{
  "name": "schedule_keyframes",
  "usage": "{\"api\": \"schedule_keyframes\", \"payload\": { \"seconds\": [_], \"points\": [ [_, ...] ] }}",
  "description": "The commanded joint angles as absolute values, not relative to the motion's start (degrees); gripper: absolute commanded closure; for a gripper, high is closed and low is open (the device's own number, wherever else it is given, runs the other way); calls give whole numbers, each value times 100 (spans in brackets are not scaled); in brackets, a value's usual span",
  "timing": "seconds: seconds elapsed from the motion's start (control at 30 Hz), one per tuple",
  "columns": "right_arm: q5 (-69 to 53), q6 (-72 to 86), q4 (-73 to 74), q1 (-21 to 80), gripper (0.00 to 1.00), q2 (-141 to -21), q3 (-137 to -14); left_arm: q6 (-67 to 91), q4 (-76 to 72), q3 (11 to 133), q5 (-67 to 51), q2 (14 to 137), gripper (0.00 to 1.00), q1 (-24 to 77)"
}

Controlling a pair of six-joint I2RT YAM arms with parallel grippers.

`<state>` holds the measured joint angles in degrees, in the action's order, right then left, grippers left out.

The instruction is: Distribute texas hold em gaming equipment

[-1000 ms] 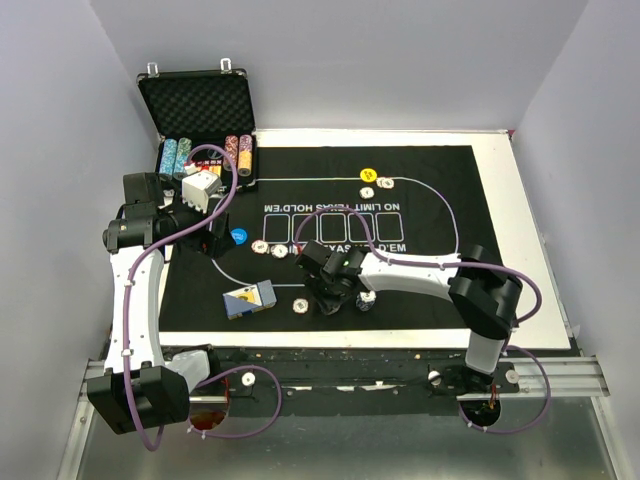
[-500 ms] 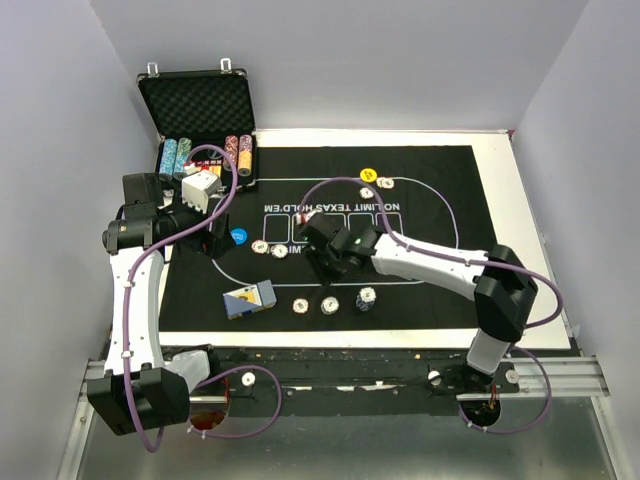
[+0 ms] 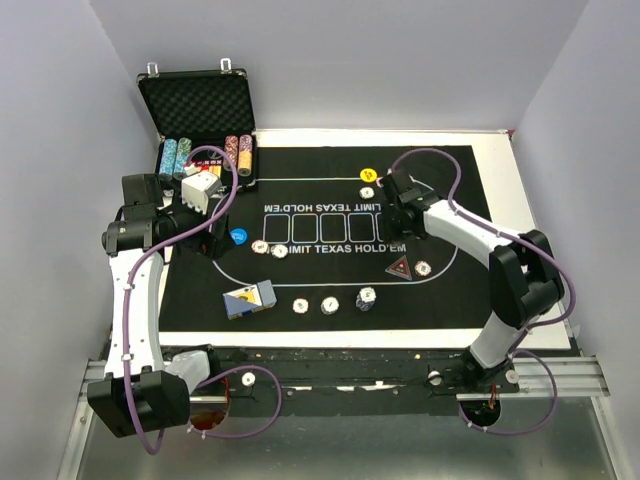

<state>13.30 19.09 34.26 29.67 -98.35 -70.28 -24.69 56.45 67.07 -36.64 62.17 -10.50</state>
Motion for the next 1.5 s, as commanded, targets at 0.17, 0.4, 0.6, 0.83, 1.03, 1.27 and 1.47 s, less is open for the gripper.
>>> {"api": "schedule_keyframes", "payload": {
  "seconds": [0.17, 0.4, 0.6, 0.83, 1.03, 1.27, 1.47],
  "points": [
    [1582, 2294, 2804, 1943, 82, -9800, -6311, -2602, 5775, 6812, -3665, 6214, 1, -1090],
    [1757, 2408, 2698, 1670, 82, -9984, -6214, -2575, 5783, 6838, -3735, 6258, 1, -1099],
    [1925, 2461, 2549, 1661, 79, -10168, -6065, -2619, 5801, 6829, -3709, 6249, 1, -1090],
    [1881, 2531, 2575, 1652, 49, -10231, -6152, -2619, 5766, 6794, -3709, 6258, 1, -1099],
    [1916, 2549, 2777, 1644, 21, -9871, -6398, -2584, 5731, 6776, -3753, 6293, 1, -1090],
    [1670, 2523, 3076, 1941, 16, -9054, -6662, -2549, 5722, 6803, -3771, 6328, 1, -1099],
    [1328, 2417, 3506, 3100, 0, -8570, -6864, -2523, 5722, 6794, -3841, 6354, 1, -1090]
  ]
}}
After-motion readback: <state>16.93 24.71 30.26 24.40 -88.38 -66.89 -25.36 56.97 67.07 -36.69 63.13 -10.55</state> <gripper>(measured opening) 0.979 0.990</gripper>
